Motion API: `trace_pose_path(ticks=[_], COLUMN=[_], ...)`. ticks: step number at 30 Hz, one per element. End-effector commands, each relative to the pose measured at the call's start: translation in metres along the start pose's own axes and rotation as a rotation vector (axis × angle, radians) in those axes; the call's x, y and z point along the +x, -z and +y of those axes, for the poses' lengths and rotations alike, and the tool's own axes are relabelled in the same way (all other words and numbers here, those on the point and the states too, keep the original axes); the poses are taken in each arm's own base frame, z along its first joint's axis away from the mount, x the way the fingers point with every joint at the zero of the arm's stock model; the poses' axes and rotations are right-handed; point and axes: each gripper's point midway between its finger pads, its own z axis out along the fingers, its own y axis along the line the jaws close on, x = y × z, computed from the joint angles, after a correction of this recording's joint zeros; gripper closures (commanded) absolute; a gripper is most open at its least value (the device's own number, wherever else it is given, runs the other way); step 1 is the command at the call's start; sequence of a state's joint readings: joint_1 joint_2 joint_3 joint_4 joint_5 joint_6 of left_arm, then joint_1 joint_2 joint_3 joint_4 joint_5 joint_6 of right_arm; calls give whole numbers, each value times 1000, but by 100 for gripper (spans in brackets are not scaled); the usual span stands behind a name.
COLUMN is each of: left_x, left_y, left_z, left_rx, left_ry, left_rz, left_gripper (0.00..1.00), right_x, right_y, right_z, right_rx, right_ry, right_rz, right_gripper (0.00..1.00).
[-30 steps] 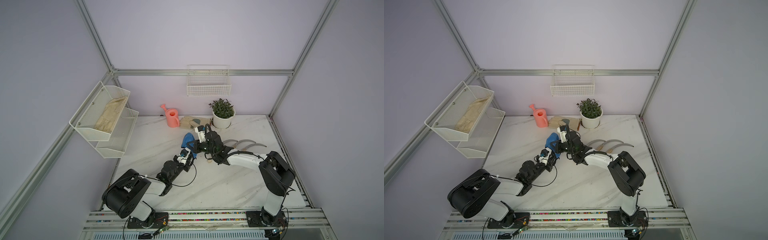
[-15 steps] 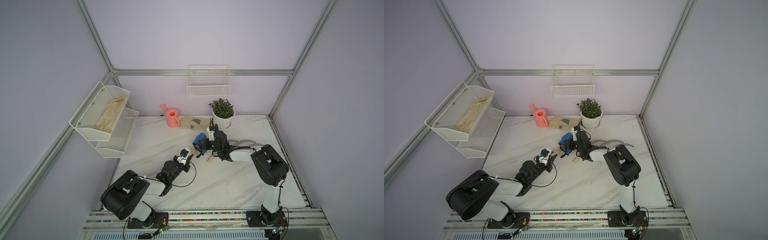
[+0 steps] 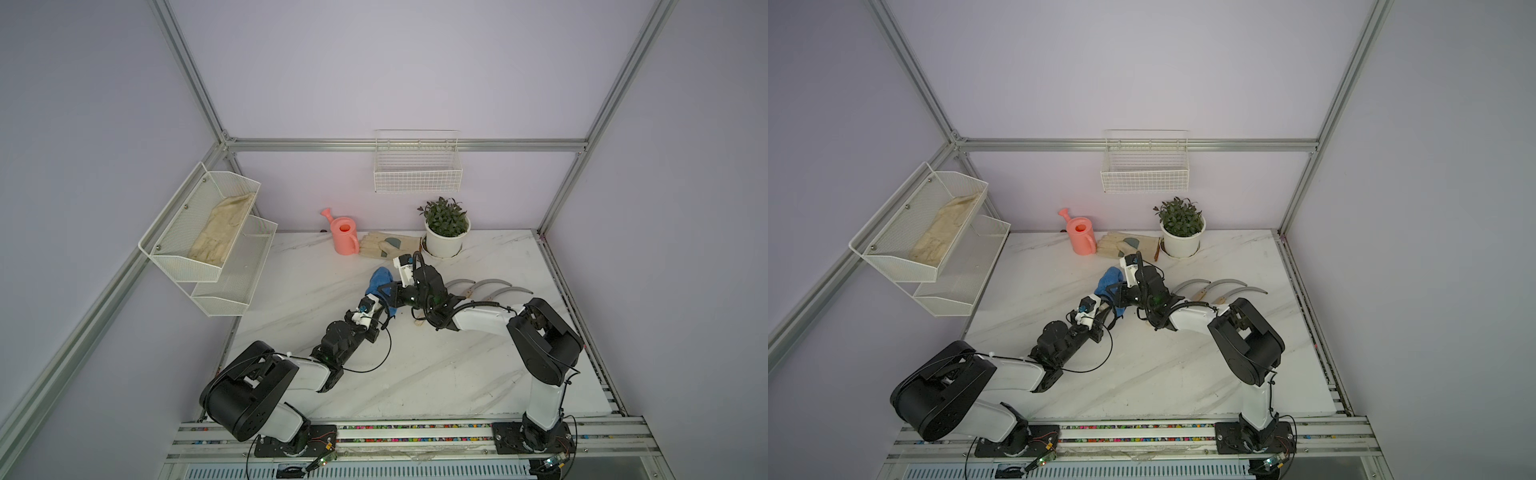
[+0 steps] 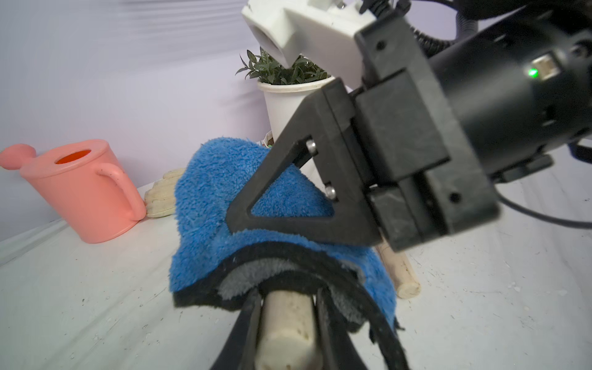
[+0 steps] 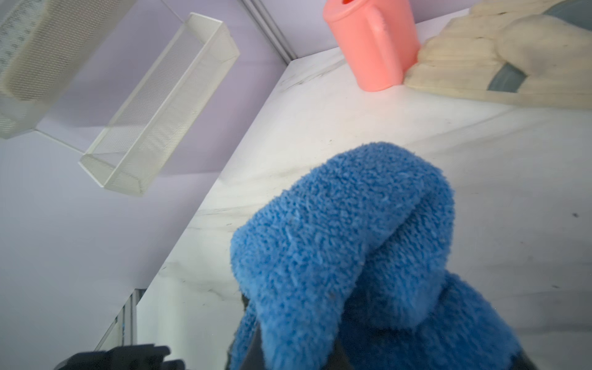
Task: Wipe small sickles with rags
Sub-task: Wipe the small sickle.
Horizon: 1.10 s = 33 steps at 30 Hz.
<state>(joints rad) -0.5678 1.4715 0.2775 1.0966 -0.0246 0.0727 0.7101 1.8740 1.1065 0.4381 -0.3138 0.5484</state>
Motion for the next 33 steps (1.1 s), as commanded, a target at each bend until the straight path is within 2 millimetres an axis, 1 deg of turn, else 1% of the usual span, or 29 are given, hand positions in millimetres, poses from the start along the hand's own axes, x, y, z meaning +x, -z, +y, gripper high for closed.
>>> trace_pose_path(ticks=[1, 4, 7, 10, 14, 16, 17, 19, 22, 24, 28, 31, 33], left_x=[-40, -39, -39, -41, -41, -40, -41, -41, -41, -41, -42, -41, -40], left_y=[-1, -2, -1, 0, 0, -1, -1, -1, -2, -1, -1, -1, -2], left_z=[6, 5, 6, 5, 4, 4, 4, 4, 4, 4, 4, 4, 4], left_rx=[-18, -17, -19, -15, -9, -10, -10, -9, -8, -9, -7, -10, -10], left_ry=[-10, -10, -8, -9, -8, -8, -8, -8, -9, -7, -8, -7, -8], left_rz=[-137, -132, -132, -135, -136, -135, -135, -136, -134, -134, -135, -134, -131], left_gripper=[100, 100, 100, 100, 100, 100, 100, 100, 100, 100, 100, 100, 100], right_x=[12, 17, 23, 28, 29, 29, 28, 22, 14, 12, 12, 8, 8], right_y=[8, 6, -2, -5, 0, 2, 3, 4, 3, 1, -1, 7, 14], right_z=[35, 32, 11, -27, -87, -103, -105, -101, -78, -57, -4, 29, 44], right_rx=[-148, -149, -74, 26, 156, 179, 183, 188, 157, 127, 10, -60, -89], right_ry=[9, 15, -2, -36, -96, -120, -125, -104, -72, -36, 36, 78, 97], right_rz=[48, 61, 68, 76, 73, 73, 73, 68, 61, 64, 72, 54, 43], right_gripper=[100, 100, 100, 100, 100, 100, 100, 100, 100, 100, 100, 100, 100])
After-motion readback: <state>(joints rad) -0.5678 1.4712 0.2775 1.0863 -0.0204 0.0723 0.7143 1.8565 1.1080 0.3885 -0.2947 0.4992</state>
